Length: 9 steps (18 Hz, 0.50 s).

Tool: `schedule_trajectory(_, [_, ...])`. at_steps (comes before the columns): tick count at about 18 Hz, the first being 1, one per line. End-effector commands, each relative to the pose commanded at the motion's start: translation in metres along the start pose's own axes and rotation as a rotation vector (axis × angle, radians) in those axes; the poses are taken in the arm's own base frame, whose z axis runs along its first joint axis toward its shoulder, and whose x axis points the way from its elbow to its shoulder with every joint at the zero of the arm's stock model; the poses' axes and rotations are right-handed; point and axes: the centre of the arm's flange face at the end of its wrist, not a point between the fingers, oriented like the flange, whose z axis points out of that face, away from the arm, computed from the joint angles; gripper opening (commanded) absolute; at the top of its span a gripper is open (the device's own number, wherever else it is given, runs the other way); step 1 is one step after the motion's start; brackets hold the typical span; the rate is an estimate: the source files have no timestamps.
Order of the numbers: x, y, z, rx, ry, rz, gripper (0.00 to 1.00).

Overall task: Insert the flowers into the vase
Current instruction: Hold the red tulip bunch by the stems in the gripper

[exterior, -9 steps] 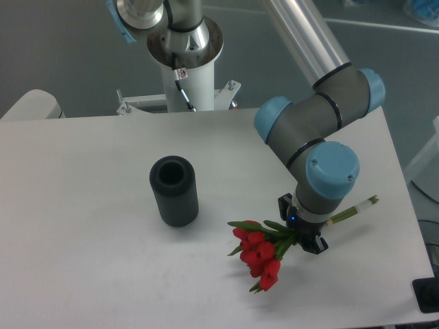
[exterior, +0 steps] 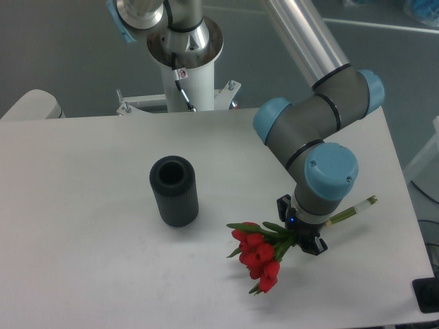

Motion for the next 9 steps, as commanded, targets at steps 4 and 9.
schedule_trajectory(4, [0.004, -0.012, -0.002, 0.043, 0.004, -0.054, 0.00])
schedule_trajectory(9, [0.013, -0.030, -0.014, 0.219, 0.014, -0.121, 0.00])
